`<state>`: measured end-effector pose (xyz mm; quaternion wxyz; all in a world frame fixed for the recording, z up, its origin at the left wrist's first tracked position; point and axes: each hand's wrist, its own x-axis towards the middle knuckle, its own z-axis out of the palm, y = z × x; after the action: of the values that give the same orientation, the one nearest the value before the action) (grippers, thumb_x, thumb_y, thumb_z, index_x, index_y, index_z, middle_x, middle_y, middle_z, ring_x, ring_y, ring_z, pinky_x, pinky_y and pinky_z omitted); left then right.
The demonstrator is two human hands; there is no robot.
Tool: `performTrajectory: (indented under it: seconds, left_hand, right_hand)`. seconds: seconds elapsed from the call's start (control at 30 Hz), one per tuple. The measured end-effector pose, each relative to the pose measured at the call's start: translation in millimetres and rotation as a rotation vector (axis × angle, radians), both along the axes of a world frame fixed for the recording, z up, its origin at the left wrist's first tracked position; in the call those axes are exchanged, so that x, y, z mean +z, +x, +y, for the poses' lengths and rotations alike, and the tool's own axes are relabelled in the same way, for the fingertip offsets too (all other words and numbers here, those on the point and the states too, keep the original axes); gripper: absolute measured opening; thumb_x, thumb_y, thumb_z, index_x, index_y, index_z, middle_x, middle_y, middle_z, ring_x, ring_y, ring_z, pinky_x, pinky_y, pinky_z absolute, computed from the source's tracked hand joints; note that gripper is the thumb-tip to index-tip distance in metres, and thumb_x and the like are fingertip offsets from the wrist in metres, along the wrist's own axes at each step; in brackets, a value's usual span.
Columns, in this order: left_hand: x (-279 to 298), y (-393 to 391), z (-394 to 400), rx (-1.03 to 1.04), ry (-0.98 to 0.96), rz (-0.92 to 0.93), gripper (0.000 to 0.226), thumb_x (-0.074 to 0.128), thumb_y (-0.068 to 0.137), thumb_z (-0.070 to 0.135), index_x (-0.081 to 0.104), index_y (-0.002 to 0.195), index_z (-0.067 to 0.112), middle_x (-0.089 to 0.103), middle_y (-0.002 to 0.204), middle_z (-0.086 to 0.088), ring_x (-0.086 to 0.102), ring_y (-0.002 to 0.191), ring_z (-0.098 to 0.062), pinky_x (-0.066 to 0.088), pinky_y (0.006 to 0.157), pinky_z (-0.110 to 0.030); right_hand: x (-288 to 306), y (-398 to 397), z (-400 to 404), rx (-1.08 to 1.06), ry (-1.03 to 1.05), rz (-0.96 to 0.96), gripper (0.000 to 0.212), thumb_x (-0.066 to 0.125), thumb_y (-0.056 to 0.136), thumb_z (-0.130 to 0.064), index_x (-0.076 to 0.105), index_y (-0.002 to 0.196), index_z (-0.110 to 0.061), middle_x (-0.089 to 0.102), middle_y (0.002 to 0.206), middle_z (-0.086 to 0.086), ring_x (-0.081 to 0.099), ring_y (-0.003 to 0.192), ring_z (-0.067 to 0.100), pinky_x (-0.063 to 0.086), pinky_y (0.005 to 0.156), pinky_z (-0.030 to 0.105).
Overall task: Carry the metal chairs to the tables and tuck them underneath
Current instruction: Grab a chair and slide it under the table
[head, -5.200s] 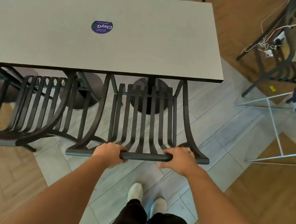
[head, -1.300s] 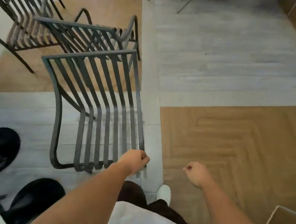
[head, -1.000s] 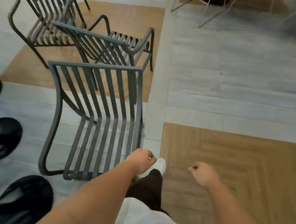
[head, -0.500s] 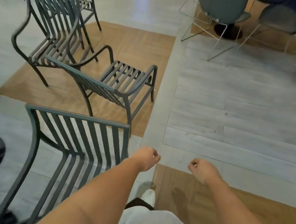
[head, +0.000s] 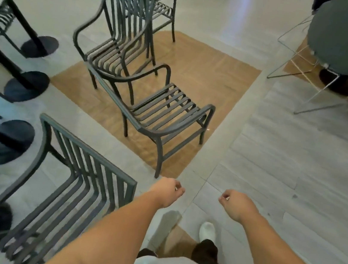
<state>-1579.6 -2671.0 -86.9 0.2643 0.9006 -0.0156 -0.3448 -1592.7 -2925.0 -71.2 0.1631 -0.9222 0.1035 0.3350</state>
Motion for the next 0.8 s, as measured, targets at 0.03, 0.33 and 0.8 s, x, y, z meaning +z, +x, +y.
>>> performTrajectory:
  seconds: [0.03,0.33,0.8]
  left_hand:
    - [-1,6,-5,0.060,-0.004,-0.003,0.043,0.049,0.108,0.046,0.069,0.127,0.013,0.072,0.119,-0.009,0.066,0.104,-0.028,0.053,0.087,-0.035]
    - [14,23,-38,0.487,-0.018,-0.047,0.041,0.049,0.107,0.047,0.072,0.116,0.014,0.073,0.106,-0.006,0.067,0.096,-0.024,0.057,0.088,-0.040]
    - [43,51,67,0.936,0.152,-0.214,0.044,0.047,0.103,0.055,0.075,0.111,0.022,0.076,0.100,-0.003,0.070,0.091,-0.025,0.060,0.082,-0.039]
  right_hand:
    - [-1,18,-6,0.057,-0.001,0.002,0.029,0.049,0.104,-0.040,0.066,0.118,-0.020,0.070,0.111,0.004,0.063,0.104,0.025,0.051,0.086,0.034]
    - [9,158,-12,0.465,-0.007,0.020,0.024,0.050,0.104,-0.037,0.066,0.113,-0.020,0.069,0.112,0.006,0.060,0.099,0.027,0.049,0.084,0.034]
    - [34,219,173,0.799,0.078,-0.106,0.023,0.054,0.104,-0.039,0.069,0.117,-0.027,0.069,0.102,-0.001,0.064,0.094,0.020,0.053,0.084,0.037]
